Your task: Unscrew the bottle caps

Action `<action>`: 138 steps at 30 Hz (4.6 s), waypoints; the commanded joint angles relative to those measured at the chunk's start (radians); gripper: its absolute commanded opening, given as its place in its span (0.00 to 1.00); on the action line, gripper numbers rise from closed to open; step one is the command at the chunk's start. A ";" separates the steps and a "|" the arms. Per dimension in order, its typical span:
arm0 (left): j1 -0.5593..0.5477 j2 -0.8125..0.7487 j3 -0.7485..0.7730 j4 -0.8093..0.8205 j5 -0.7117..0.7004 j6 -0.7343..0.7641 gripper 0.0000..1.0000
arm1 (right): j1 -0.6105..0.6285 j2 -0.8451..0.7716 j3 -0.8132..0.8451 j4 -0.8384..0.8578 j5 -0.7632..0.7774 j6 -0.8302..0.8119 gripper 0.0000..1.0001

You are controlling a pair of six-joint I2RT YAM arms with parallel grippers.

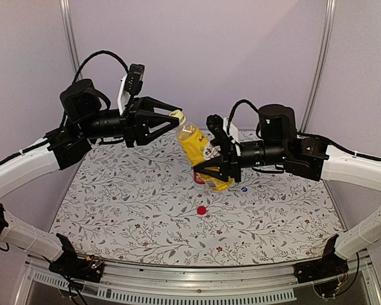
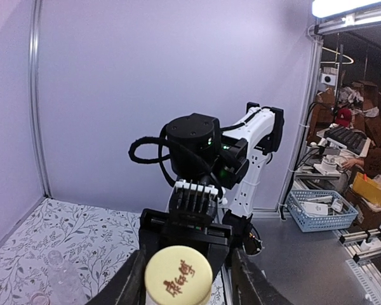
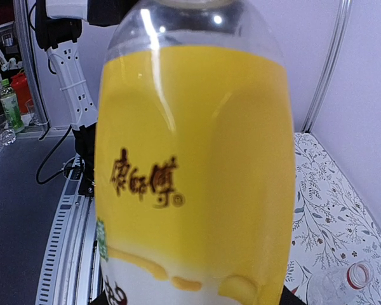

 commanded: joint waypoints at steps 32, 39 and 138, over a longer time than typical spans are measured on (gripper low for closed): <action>-0.008 -0.036 0.035 -0.143 -0.629 -0.387 0.14 | -0.008 0.074 0.047 -0.077 0.517 0.005 0.35; -0.007 -0.094 -0.057 -0.156 -0.767 -0.285 0.18 | -0.009 0.016 -0.004 -0.027 0.410 0.019 0.35; -0.187 -0.169 -0.121 -0.224 -0.722 -0.111 0.90 | 0.003 0.089 0.005 0.007 -0.030 0.032 0.38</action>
